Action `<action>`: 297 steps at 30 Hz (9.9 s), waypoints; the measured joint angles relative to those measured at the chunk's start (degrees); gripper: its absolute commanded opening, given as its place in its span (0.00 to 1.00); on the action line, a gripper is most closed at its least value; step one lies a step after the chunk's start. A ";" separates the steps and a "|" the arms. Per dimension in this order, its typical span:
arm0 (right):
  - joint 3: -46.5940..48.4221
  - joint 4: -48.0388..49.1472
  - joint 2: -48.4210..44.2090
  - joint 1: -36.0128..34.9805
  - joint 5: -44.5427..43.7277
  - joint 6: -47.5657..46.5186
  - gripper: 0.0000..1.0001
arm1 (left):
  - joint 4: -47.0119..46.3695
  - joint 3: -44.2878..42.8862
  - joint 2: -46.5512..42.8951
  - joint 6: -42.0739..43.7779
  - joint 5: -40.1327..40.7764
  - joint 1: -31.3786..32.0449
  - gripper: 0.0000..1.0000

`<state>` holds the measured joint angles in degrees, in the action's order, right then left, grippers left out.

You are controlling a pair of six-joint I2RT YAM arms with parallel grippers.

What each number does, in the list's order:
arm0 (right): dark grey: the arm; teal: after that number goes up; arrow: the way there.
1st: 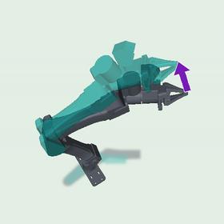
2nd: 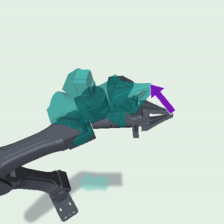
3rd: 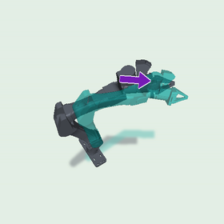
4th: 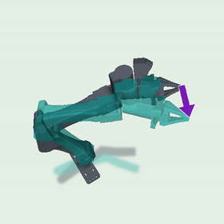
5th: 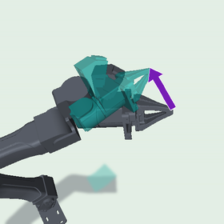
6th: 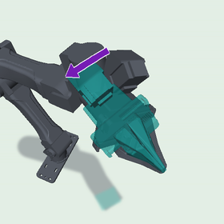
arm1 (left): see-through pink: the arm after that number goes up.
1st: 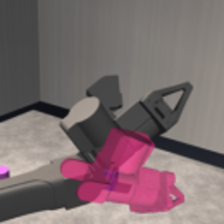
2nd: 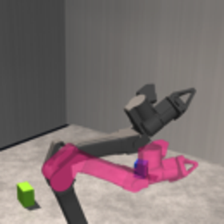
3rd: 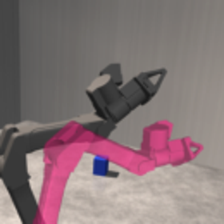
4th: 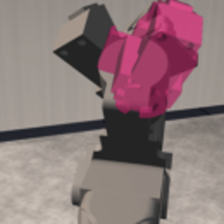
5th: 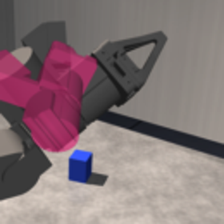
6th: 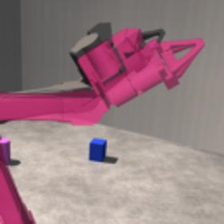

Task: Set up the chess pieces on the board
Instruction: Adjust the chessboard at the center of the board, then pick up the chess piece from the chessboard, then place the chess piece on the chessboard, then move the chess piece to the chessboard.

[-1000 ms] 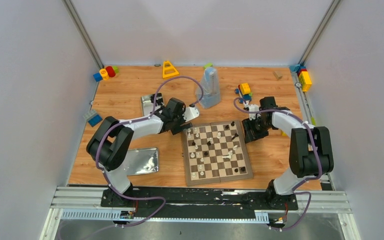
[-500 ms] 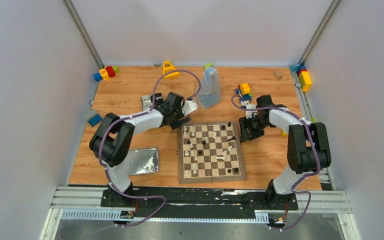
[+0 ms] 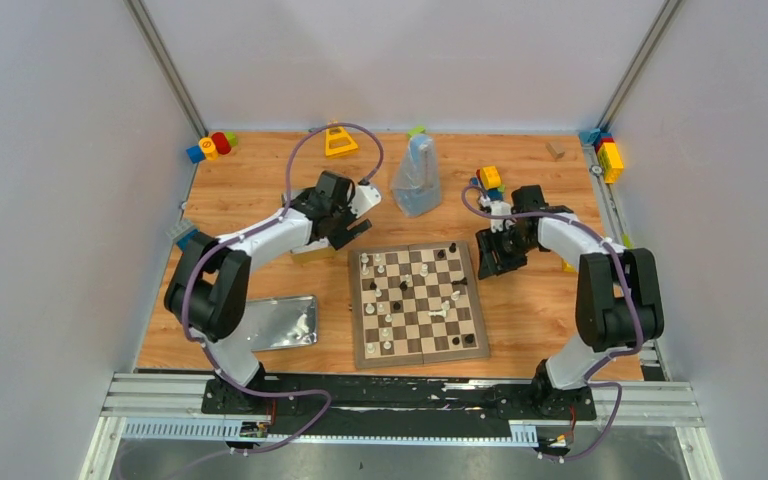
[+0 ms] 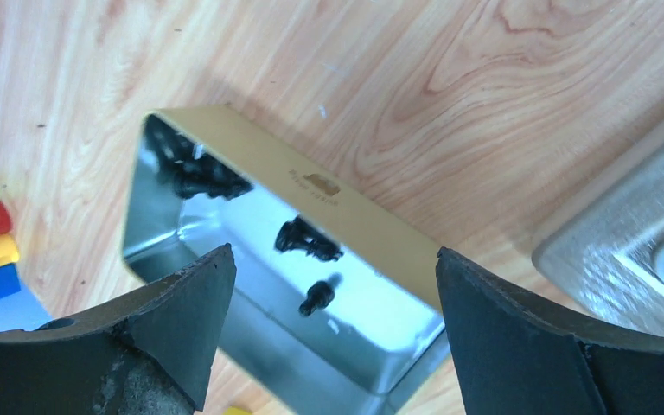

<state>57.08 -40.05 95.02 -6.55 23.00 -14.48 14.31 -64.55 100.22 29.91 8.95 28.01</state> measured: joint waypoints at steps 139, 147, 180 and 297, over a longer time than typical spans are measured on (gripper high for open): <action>25.07 -9.18 11.96 -57.96 -7.72 -17.66 0.00 | 20.74 11.37 -29.57 -10.58 -17.29 -19.17 0.96; 25.11 -9.01 13.44 -58.86 -7.72 -17.79 0.00 | 20.79 11.37 -29.64 -10.58 -17.73 -19.17 0.96; 24.57 -8.96 7.10 -55.17 -10.56 -16.68 0.33 | 21.14 11.37 -29.64 -10.51 -17.94 -19.17 0.96; 19.78 -9.01 1.77 -45.66 0.52 -12.81 0.37 | 21.86 11.37 -35.74 -7.87 -30.53 -19.17 0.95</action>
<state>76.86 -49.06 96.79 -52.21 23.53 -27.29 36.16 -53.19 64.49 22.04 -21.58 8.84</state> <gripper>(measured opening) 0.386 0.956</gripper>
